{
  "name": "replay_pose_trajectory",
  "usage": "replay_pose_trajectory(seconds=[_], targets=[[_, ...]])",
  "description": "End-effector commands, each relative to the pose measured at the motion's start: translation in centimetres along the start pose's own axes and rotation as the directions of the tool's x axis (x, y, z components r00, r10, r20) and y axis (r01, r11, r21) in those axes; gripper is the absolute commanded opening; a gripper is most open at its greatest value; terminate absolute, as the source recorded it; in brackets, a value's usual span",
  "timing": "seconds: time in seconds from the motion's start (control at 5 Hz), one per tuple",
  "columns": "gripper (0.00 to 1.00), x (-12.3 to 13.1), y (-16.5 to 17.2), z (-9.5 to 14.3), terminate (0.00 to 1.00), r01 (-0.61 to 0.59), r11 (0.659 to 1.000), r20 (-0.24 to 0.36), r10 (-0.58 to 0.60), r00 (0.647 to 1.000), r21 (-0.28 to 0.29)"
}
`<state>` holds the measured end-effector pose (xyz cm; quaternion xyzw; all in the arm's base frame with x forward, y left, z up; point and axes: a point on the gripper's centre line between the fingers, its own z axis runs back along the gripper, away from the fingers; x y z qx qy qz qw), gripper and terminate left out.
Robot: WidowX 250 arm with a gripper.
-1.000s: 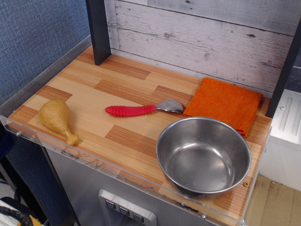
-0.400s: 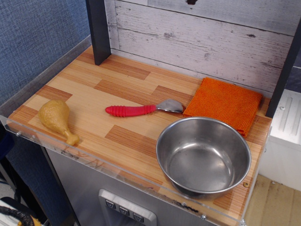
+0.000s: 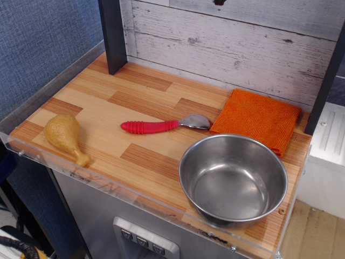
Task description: Move the orange cloth to the top right corner of the table.
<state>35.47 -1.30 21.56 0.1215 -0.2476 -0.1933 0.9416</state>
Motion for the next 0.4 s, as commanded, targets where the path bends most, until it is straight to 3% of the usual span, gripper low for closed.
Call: replay_pose_trajectory(seconds=[0.0,0.2], targets=[[1.00,-0.59,0.03,2.17,0.00,-0.005,1.000,0.053,0.004,0.999,0.019],[1.00,-0.59,0.03,2.17,1.00,-0.005,1.000,0.053,0.004,0.999,0.019]])
